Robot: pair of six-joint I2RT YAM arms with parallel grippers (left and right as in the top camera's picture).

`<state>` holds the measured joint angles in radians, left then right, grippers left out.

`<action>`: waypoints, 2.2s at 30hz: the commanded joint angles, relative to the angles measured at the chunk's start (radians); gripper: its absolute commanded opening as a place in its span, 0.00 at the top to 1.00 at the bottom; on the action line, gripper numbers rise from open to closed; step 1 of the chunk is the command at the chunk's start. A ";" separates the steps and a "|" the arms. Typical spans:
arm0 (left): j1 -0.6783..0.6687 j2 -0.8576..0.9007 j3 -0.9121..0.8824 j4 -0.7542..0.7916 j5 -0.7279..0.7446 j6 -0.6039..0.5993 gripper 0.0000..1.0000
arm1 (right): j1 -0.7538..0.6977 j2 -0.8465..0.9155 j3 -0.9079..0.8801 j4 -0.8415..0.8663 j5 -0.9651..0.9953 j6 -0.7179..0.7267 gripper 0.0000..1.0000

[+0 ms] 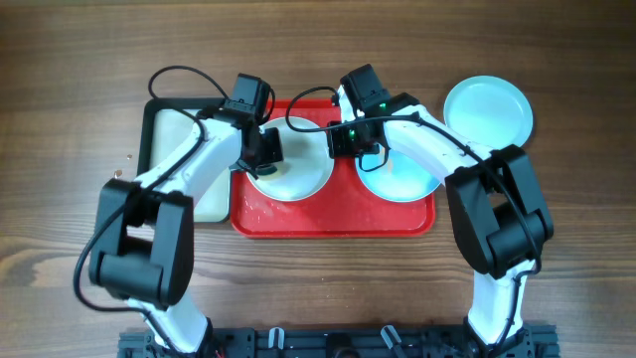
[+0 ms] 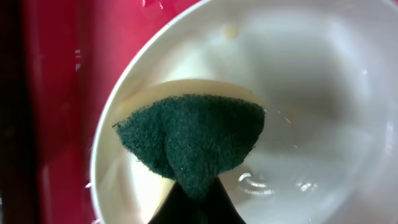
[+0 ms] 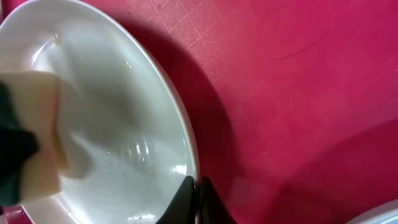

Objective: Clean dirty plates on tray and stack at the side

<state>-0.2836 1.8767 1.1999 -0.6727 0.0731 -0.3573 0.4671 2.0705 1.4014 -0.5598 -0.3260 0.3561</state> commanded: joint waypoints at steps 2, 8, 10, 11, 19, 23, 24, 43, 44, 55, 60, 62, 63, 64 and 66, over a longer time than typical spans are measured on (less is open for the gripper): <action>-0.007 0.072 0.008 0.045 0.031 0.012 0.96 | 0.008 0.018 -0.003 0.005 -0.024 0.010 0.96; -0.007 0.150 0.008 0.113 0.062 0.008 0.96 | 0.010 0.018 -0.003 0.005 -0.024 0.009 0.96; -0.007 0.165 0.008 0.145 0.133 0.008 0.96 | 0.023 0.018 -0.003 0.006 -0.024 0.001 0.96; -0.007 0.167 0.008 0.155 0.159 0.008 0.96 | 0.030 0.018 -0.003 0.010 -0.024 -0.012 0.96; -0.012 0.168 0.008 0.195 0.344 0.005 0.96 | 0.110 0.018 -0.003 0.047 -0.023 -0.043 0.96; -0.032 0.168 0.008 0.198 0.358 0.005 0.96 | 0.115 0.018 -0.003 0.050 -0.023 -0.042 0.96; -0.036 0.168 0.008 0.198 0.358 0.005 0.96 | 0.115 0.018 -0.003 0.050 -0.015 -0.042 0.96; 0.031 -0.368 0.012 -0.056 0.078 0.008 0.96 | 0.115 0.018 -0.003 0.047 0.018 -0.042 0.96; 0.035 -0.375 0.012 -0.083 0.044 0.008 0.96 | 0.115 0.018 -0.003 0.047 0.018 -0.042 0.96; 0.211 -0.366 0.010 -0.286 -0.221 -0.017 0.96 | 0.068 0.018 0.000 0.034 0.126 -0.037 0.96; 0.220 -0.327 0.010 -0.286 -0.230 0.013 0.96 | 0.008 0.013 0.006 0.006 0.122 -0.031 0.96; 0.220 -0.312 0.010 -0.285 -0.233 0.014 0.96 | -0.005 0.013 0.006 0.005 0.102 -0.031 0.96; 0.220 -0.299 0.010 -0.285 -0.240 0.021 0.96 | -0.009 0.013 0.006 0.005 0.082 -0.031 0.96; 0.220 -0.282 0.010 -0.285 -0.247 0.049 0.96 | -0.009 0.013 0.006 0.005 0.072 -0.031 0.95; 0.220 -0.251 0.010 -0.282 -0.266 0.098 0.96 | -0.008 0.013 0.006 0.005 0.069 -0.030 0.96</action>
<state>-0.0681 1.5768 1.2098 -0.9585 -0.1440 -0.3393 0.4587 2.0705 1.4014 -0.5465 -0.2424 0.3321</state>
